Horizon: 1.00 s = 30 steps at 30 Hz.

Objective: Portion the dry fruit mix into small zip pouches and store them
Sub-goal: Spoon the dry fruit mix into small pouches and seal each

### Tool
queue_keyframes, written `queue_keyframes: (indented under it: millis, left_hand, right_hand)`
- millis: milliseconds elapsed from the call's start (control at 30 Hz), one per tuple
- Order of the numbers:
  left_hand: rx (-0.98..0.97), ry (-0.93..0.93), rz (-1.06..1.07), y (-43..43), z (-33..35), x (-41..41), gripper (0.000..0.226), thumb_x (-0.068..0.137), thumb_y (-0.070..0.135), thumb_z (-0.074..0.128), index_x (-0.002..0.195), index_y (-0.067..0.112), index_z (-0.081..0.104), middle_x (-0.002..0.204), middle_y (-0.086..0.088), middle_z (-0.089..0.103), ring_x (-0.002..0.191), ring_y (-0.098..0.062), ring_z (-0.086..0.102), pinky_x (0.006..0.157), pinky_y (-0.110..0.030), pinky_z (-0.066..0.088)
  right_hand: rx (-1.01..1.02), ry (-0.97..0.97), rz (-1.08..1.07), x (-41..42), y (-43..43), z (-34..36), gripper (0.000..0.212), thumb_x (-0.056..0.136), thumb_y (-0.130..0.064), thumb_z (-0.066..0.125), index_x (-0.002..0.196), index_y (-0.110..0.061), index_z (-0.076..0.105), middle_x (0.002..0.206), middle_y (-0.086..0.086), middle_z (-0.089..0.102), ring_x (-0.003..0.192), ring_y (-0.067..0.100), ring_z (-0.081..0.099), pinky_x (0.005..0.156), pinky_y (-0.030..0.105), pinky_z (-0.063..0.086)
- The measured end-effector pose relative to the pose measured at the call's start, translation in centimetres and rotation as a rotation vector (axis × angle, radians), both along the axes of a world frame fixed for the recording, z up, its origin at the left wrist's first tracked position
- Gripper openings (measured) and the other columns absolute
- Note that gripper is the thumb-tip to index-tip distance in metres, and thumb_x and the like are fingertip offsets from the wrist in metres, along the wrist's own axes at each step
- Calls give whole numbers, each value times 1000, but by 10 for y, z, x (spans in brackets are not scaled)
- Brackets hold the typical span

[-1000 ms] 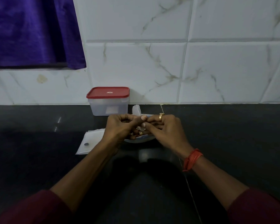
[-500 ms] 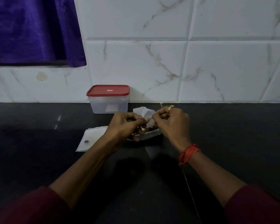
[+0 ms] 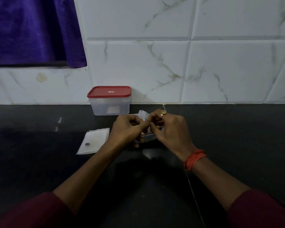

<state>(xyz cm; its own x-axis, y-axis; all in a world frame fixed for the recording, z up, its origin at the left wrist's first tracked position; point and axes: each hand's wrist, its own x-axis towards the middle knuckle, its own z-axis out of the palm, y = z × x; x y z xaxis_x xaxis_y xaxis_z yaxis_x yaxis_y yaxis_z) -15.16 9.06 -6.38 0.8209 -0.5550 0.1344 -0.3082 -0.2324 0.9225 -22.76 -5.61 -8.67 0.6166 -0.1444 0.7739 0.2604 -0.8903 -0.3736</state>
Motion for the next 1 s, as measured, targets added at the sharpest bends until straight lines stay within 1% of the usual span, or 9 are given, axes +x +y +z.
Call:
queue_keyframes:
  millis: [133,233,367,433,600,733,800,900,1000]
  left_hand:
    - [50,-296,-2,4,2,2,19,82,30,80,80,15,69,79,0,71,67,-16,70,67,-34,61]
    - [-129,-300,43,9,3,10,21,86,25,77,101,17,65,105,1,68,90,-16,69,70,-34,61]
    - [-172,-189,29,14,0,25,37,98,16,61,133,23,53,135,-2,54,121,-21,54,87,-35,56]
    - [-211,-98,43,14,-2,28,36,100,14,57,134,21,52,123,-1,63,115,-18,60,82,-29,55]
    - [-314,-98,127,20,1,36,34,92,8,68,125,12,59,84,0,75,84,-11,73,72,-26,58]
    - [-319,-132,134,22,3,36,36,88,9,73,122,10,60,88,-5,75,80,-14,73,71,-35,61]
    - [-249,-282,128,22,-1,38,43,85,17,78,124,15,59,108,-2,72,94,-14,71,79,-37,61]
    - [13,-790,-22,23,-6,41,72,72,50,81,136,26,55,138,6,57,124,-15,53,99,-37,46]
    - [215,-1016,-125,19,-8,38,85,65,69,74,139,30,55,142,9,55,131,-16,47,105,-42,36]
  right_hand:
    - [93,-13,-43,5,-9,1,21,88,-7,68,94,-24,77,93,-6,73,76,6,68,72,27,59]
    - [228,-3,41,3,-8,6,26,90,-2,66,96,-24,78,97,-8,71,85,3,67,73,16,54]
    - [441,118,117,7,-13,7,23,90,-2,65,91,-19,80,99,-4,75,91,12,70,81,35,60]
    - [511,152,152,10,-16,7,24,89,1,64,92,-17,80,98,-1,77,94,18,71,84,41,60]
    - [535,197,133,8,-22,6,18,87,-9,73,103,-17,78,93,-1,76,83,14,73,74,31,61]
    - [354,232,60,8,-26,3,24,89,-9,70,109,-19,78,96,-5,74,76,1,65,65,11,47]
    - [291,272,41,10,-26,1,31,88,-8,69,116,-18,75,107,-3,71,79,0,62,70,13,50]
    - [287,325,81,9,-23,0,44,81,-14,79,124,-17,70,111,-3,64,78,3,62,72,16,52]
    - [168,306,70,8,-20,-1,44,78,-27,84,120,-20,71,105,-8,61,73,1,57,67,12,45]
